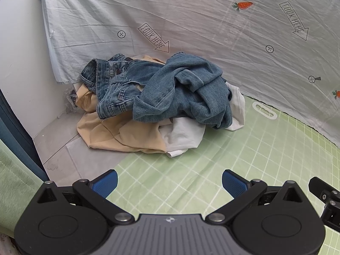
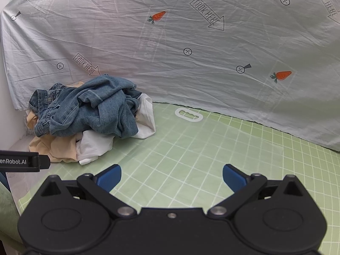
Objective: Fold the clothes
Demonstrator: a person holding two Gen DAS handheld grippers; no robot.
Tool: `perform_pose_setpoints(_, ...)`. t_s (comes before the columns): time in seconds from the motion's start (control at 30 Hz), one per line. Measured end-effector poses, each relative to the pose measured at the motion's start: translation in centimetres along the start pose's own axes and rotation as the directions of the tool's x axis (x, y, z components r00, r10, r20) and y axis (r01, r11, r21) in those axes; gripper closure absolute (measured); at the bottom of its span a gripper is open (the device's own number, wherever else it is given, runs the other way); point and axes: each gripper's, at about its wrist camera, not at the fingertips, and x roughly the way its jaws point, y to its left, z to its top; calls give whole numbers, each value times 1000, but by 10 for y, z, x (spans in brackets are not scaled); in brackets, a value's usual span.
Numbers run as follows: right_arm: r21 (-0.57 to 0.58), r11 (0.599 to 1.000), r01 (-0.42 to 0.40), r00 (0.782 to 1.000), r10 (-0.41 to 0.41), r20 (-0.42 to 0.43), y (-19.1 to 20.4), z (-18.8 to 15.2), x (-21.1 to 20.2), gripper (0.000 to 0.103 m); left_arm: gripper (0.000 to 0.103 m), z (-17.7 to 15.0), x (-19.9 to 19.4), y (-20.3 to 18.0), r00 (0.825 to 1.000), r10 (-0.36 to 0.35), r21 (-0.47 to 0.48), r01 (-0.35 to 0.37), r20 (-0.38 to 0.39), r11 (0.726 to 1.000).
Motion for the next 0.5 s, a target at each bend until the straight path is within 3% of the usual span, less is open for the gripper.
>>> perform_pose_setpoints(0.5, 5, 1000, 2, 1000, -2, 7, 1, -2, -3, 0, 0, -3, -1, 0, 1000, 7, 0, -7, 4, 1000)
